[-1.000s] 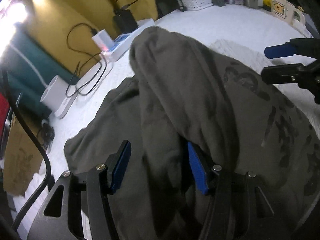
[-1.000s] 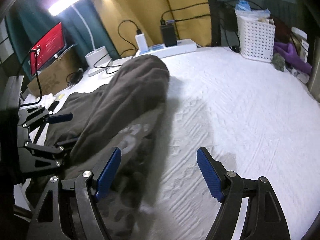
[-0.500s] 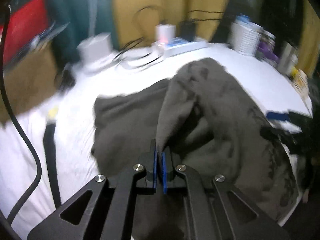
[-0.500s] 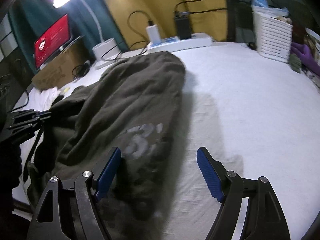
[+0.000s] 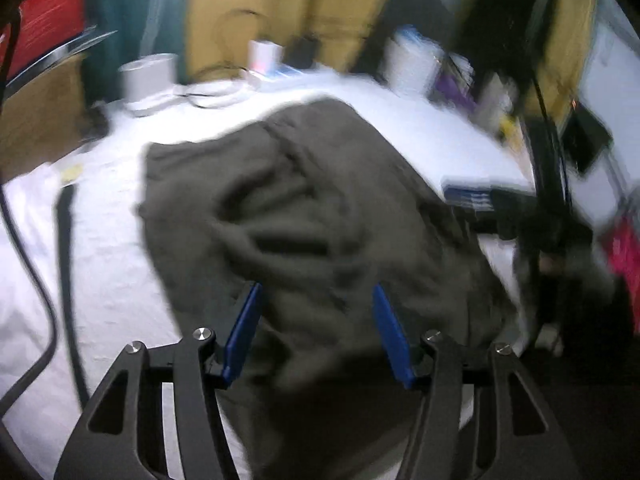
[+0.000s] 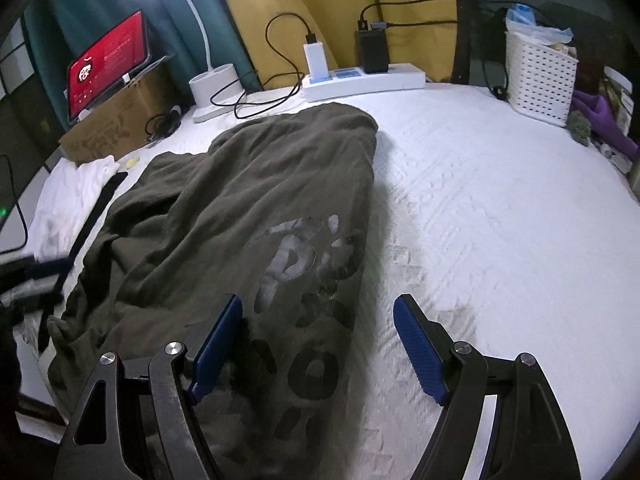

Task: Fold small clothes

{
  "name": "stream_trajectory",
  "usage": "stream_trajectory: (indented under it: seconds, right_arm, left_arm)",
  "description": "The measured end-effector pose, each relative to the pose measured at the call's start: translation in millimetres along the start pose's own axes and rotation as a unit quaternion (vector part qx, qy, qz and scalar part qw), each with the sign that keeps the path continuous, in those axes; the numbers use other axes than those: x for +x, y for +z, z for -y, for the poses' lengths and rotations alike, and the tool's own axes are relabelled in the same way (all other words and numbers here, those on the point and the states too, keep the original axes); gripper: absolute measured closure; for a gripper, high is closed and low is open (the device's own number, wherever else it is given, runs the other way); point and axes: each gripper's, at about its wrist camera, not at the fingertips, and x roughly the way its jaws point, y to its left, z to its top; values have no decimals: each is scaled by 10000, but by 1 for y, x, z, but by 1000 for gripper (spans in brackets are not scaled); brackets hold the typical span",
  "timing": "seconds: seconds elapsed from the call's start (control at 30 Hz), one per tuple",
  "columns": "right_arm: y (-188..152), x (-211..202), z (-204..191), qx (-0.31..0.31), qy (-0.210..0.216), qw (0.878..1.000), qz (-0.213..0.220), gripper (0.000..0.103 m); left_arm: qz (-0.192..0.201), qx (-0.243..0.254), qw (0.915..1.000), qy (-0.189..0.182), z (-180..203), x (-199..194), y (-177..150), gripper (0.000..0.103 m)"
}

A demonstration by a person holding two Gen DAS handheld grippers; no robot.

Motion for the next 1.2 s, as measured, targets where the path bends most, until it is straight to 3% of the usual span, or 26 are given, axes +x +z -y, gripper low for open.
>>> stream_trajectory:
  seconds: [0.07,0.1,0.13,0.23,0.37,0.6,0.87,1.0,1.07,1.13,1.2]
  right_arm:
    - [-2,-6,-2,-2,-17,10000,48,23]
    - [-4,-9,-3,-10,-20,10000,74,23]
    - [-6,-13,-4,-15,-15,9999,104,23]
    - [-11,-20,-4,2,-13,9999,150,23]
    - [-16,-21,-11,5,91,9998,150,23]
    - [-29,-9,-41,-382,340,9986,-93,23]
    - [-44,-7,-55,-726,183,9971,-132,18]
    - [-46,-8,-53,-724,196,9971,-123,17]
    - [-44,-9,-49,-671,193,9975,-109,17]
    - [-40,-10,-47,-639,175,9978,-75,17]
    - [-35,-13,-43,-624,167,9979,-7,17]
  left_arm:
    - [-216,200,9995,100,10,14,-6,47]
    - [-193,212,9996,86,12,15,-12,62]
    - [-203,197,9996,56,13,15,-16,90]
    - [-64,193,9997,168,17,0,-23,94]
    - [142,135,9993,318,18,-29,-26,95]
    - [-188,-268,9983,480,11,-22,-56,95]
    - [-335,-332,9976,504,16,-30,-74,94]
    - [-353,-458,9976,383,10,-39,-71,89]
    - [-253,-458,9971,544,3,-46,-64,82]
    - [-47,-481,9958,780,-3,-57,-52,69]
    - [182,-452,9946,921,-8,-62,-36,64]
